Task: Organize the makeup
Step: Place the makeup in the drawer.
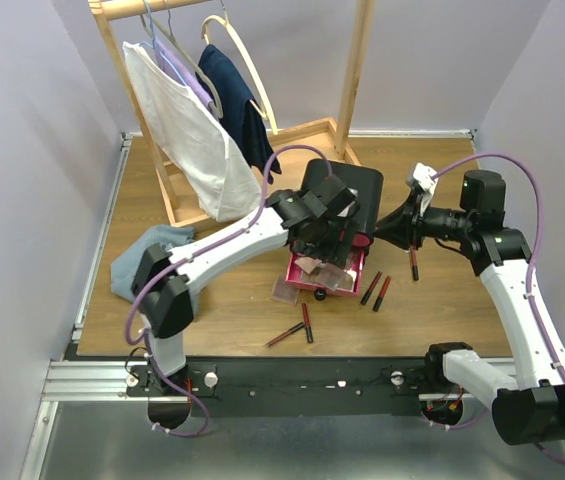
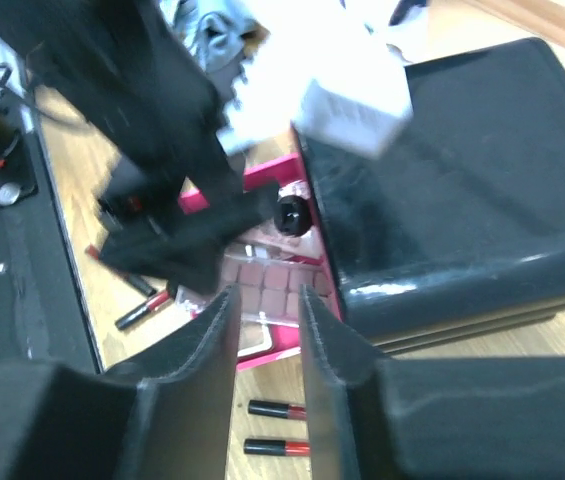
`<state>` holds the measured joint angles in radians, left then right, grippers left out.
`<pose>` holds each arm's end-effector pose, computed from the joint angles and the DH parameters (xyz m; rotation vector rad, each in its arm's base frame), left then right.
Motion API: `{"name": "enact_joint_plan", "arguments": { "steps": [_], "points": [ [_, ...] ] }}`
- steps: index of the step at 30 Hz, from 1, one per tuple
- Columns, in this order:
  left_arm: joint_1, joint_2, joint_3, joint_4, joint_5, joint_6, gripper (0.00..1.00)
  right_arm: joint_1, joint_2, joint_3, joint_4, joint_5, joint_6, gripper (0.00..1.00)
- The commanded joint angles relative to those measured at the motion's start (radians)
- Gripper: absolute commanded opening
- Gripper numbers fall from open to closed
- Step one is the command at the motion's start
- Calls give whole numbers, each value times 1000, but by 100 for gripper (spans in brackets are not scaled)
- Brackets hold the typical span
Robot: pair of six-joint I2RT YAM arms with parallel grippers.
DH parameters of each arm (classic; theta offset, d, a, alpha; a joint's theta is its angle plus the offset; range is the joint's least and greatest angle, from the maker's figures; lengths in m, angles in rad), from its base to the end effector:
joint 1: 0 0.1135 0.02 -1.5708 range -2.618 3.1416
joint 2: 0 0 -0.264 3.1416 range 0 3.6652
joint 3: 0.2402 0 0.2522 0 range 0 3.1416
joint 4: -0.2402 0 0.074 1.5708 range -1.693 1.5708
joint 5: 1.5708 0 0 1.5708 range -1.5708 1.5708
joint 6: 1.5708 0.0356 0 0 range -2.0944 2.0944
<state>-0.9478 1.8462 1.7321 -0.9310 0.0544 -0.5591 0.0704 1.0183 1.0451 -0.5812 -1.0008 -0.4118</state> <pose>0.2300 -0.3235 0.3045 0.5490 2.6850 -0.5589 0.2013 0.0442 0.3557 -0.9944 1.6712 0.8264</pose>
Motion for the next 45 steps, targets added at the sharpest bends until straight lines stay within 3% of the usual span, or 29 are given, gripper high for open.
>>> {"name": "enact_joint_plan", "arguments": {
  "steps": [1,9,12,14,16,22,32,45],
  "points": [
    [12,-175,-135,78,-40,22,77,-1,8,-34,-132,-94,-119,32],
    [60,-433,-391,182,-110,13,77,127,45,-56,-229,-69,-239,22],
    [98,-513,-448,213,-131,-5,77,242,63,-68,-224,7,-236,18],
    [127,-570,-500,228,-140,-16,78,322,91,-73,-180,97,-196,6],
    [145,-606,-554,248,-142,-25,81,406,118,-57,-152,181,-170,0],
    [193,-743,-701,308,-162,-94,91,590,226,-36,-105,339,-186,0],
    [218,-886,-816,294,-211,-130,96,675,289,-62,-63,464,-180,0],
    [244,-906,-829,278,-211,-104,96,675,319,-71,-26,573,-157,0]
  ]
}}
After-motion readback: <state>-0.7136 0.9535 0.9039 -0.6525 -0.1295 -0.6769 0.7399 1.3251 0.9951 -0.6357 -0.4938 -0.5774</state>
